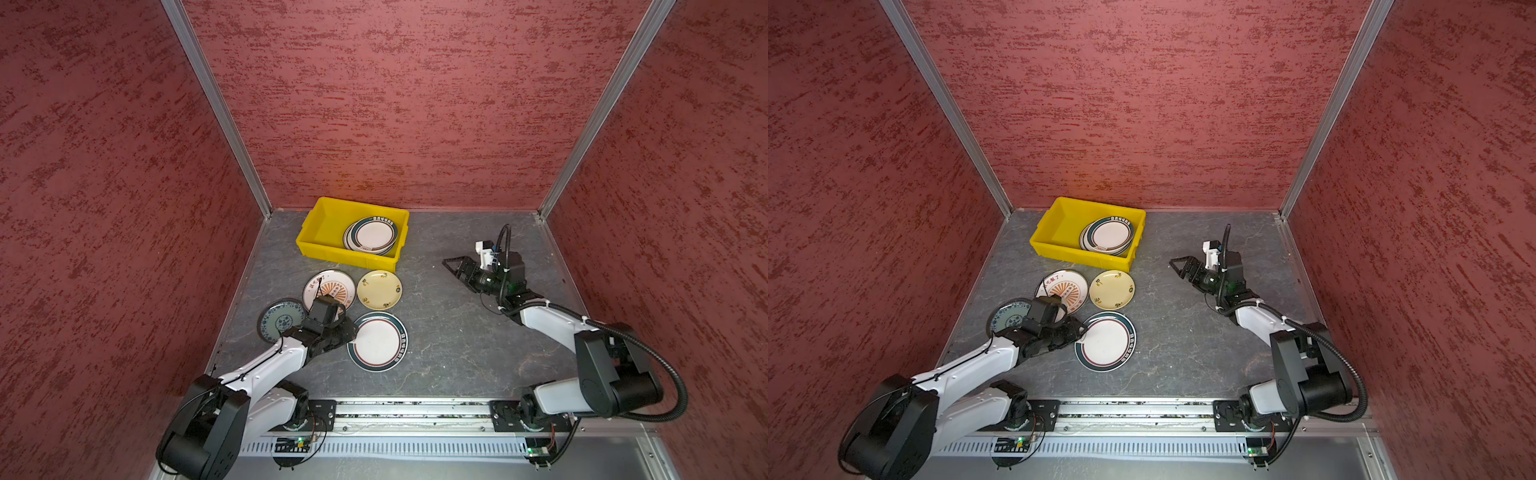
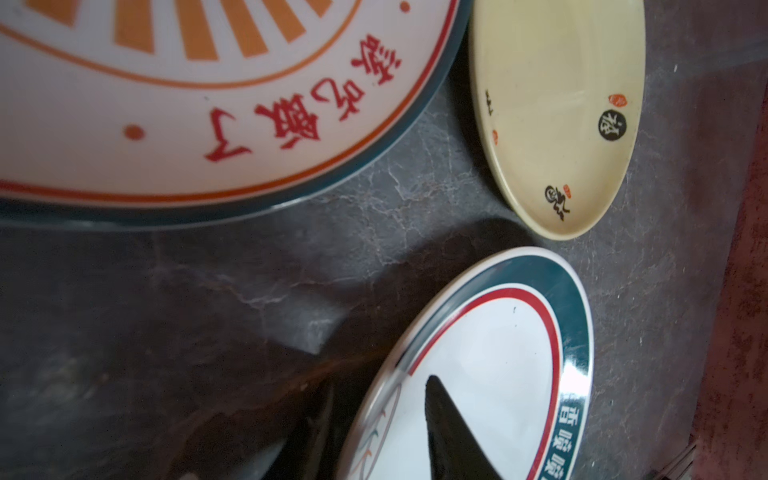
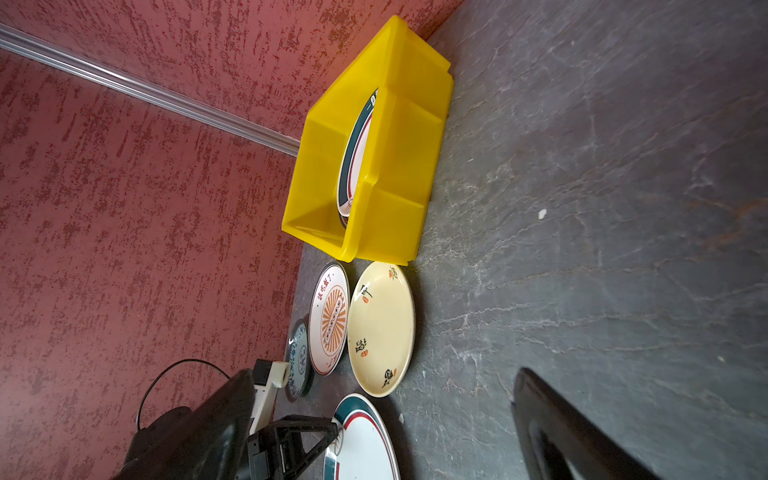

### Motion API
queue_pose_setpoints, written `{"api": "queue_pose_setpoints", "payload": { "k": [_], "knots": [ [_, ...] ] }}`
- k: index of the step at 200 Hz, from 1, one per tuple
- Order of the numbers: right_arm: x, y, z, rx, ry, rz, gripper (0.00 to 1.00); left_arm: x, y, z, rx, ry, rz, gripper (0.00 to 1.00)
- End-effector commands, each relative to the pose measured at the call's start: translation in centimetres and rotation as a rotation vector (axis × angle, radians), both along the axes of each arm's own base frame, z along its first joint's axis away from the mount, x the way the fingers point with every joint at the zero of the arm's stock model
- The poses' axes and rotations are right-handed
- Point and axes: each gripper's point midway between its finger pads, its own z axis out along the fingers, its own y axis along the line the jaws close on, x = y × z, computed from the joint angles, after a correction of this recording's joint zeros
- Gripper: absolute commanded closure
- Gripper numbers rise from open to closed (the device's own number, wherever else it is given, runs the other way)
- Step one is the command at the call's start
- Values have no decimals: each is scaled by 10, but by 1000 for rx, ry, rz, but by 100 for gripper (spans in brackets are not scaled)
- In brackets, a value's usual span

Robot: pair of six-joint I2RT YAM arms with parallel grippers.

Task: Place the plates into the plastic bin on the countertop
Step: 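Pinch the plate rim with left gripper and slide it away from other plates, then lift the green-rimmed plate upright with left gripper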

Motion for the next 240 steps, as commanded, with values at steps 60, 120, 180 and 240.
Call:
{"api": "queue_pose_setpoints", "payload": {
  "k": [60, 120, 180, 240],
  "knots": [
    [7, 4, 8, 7, -25, 8, 2, -10, -12, -14, -51, 39, -48, 81],
    [8, 5, 9, 11, -24, 7, 2, -7, -24, -23, -74, 67, -72, 78],
    [7, 5, 9, 13, -24, 8, 2, -2, -35, -13, -76, 35, -118, 93],
    [6, 6, 9, 21, -24, 17, 2, 4, -47, 8, -48, -6, -165, 100]
  ]
}}
